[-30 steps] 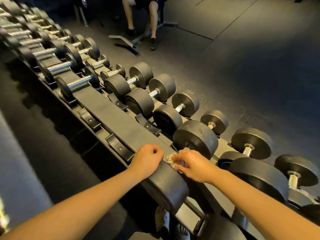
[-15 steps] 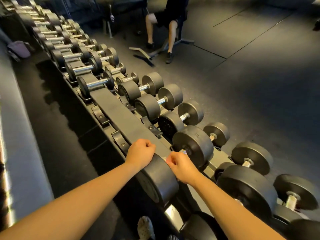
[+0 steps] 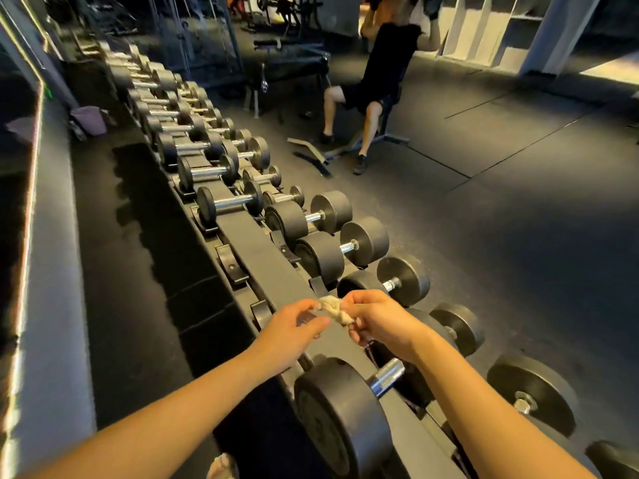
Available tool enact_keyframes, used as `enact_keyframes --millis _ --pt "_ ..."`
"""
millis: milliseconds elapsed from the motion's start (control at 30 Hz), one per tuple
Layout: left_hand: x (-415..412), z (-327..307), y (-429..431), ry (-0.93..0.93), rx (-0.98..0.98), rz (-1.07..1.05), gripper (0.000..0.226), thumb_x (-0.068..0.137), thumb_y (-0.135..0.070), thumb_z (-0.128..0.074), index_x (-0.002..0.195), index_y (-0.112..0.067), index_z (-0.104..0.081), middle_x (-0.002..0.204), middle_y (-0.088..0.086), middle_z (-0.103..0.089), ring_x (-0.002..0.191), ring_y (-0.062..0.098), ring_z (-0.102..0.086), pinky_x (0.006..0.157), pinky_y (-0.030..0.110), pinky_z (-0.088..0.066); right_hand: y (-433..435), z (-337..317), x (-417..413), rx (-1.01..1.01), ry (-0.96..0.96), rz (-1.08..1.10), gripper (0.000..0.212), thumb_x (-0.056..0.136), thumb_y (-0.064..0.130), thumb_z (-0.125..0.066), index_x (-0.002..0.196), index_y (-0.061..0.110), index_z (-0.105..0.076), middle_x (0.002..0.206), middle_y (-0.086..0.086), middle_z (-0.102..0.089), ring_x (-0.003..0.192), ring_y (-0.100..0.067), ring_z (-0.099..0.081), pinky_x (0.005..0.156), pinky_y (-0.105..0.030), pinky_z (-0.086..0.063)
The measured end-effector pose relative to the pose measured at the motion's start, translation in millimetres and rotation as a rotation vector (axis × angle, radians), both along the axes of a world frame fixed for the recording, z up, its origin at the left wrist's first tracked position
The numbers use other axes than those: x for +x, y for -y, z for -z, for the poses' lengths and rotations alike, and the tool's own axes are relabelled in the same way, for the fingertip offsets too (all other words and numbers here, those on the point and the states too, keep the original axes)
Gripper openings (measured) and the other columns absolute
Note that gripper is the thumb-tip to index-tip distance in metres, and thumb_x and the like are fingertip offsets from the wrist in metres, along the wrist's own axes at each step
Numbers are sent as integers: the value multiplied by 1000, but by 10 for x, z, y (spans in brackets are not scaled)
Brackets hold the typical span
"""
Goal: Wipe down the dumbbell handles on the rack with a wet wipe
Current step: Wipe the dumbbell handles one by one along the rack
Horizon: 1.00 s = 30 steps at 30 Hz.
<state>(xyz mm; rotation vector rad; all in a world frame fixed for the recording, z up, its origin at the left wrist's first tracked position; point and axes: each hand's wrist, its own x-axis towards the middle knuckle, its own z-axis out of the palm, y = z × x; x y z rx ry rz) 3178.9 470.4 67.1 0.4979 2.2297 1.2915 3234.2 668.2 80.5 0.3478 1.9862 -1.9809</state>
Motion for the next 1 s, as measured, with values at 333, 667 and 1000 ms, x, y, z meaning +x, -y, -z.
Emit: enact_keyframes --millis 333,667,1000 --pt "-1457 -410 1137 -368 -22 -174 14 98 -37 -65 109 -34 -73 92 -15 -71 87 0 -67 78 19 -53 1429 -233 -1724 -202 -21 142 24 102 23 -56 103 3 -68 86 -16 -66 70 -26 -64 66 -37 -56" --pt "-2778 -396 1926 -258 -54 -144 24 98 -20 -63 115 -35 -69 91 -11 -70 84 2 -69 78 24 -60 2545 -288 -3079 -92 -106 396 15 99 17 -64 107 4 -62 84 -7 -75 70 -14 -74 59 -25 -58" --pt "-4233 55 2088 -83 -330 -58 12 97 -30 -66 105 -40 -69 93 -15 -71 87 -1 -67 87 23 -55 1889 579 -4250 383 -54 353 8 100 24 -62 98 25 -70 85 -1 -72 73 -14 -70 67 -27 -61"
